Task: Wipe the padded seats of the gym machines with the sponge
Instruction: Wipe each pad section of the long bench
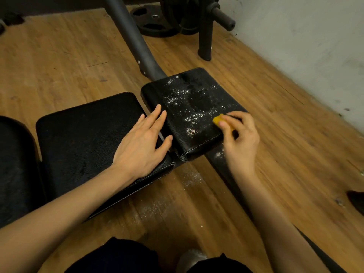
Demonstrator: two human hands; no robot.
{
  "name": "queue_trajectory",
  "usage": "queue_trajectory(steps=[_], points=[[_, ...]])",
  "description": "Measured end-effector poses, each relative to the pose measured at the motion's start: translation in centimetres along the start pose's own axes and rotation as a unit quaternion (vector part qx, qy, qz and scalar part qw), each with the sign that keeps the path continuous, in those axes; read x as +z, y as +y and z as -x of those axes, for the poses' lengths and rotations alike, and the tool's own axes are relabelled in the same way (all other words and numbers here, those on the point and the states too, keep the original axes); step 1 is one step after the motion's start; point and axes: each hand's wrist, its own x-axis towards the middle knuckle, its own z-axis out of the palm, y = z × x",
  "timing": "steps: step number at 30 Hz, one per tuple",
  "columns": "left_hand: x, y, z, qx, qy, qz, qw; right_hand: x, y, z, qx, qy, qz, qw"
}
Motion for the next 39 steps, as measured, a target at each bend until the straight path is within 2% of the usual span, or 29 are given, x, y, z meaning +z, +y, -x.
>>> queue_trajectory(steps=[2, 3, 6, 8, 13, 15, 18, 20, 24, 26, 29, 31, 34, 39], points=[[-0.1, 0.3, 0.1, -0.007, 0.002, 0.008, 1.0, 0.4, -1.4, 0.6, 0.052, 0.009, 0.01, 0.999], [-0.1, 0.3, 0.1, -0.009, 0.003, 0.01, 1.0, 0.8, -2.7, 1.8, 0.046, -0.005, 0.012, 0.999], [0.0, 0.1, 0.1, -0.012, -0.007, 0.01, 1.0, 1.3, -5.5, 6.1, -0.07, -0.094, -0.008, 0.993], [0.0, 0.0, 0.0, -0.015, -0.016, 0.006, 1.0, 0.7, -4.5, 4.6, -0.094, -0.13, 0.001, 0.987], [-0.3, 0.3, 0.1, -0.011, -0.008, 0.0, 1.0, 0.1, -2.3, -0.2, 0.036, -0.06, 0.071, 0.995], [-0.4, 0.3, 0.2, -0.011, -0.005, -0.001, 1.0, 0.7, -4.3, 1.9, 0.019, -0.071, 0.069, 0.995], [-0.7, 0.6, 0.3, -0.007, -0.004, 0.0, 1.0, 0.5, -5.9, 4.4, -0.058, -0.145, 0.038, 0.987], [-0.9, 0.8, 0.3, -0.002, 0.001, 0.001, 1.0, 0.4, -4.9, 2.0, -0.042, -0.159, 0.053, 0.985], [-1.2, 0.9, 0.5, 0.003, 0.01, 0.001, 1.0, 1.2, -3.8, -1.7, 0.055, -0.105, 0.095, 0.988], [-1.3, 1.0, 0.5, 0.001, 0.01, 0.001, 1.0, 1.3, -5.2, 0.5, 0.021, -0.117, 0.102, 0.988], [-1.3, 1.0, 0.4, 0.003, 0.014, 0.003, 1.0, 0.2, -6.0, 3.5, -0.066, -0.177, 0.083, 0.978], [-1.3, 1.1, 0.4, -0.002, 0.013, 0.007, 1.0, 0.5, -5.4, 1.4, -0.06, -0.195, 0.083, 0.975], [-1.4, 1.1, 0.5, -0.005, 0.012, 0.01, 1.0, 1.7, -4.9, -2.2, -0.015, -0.169, 0.108, 0.98], [-1.4, 1.1, 0.4, 0.001, 0.017, 0.009, 1.0, 0.3, -5.2, 2.9, -0.036, -0.196, 0.091, 0.976]])
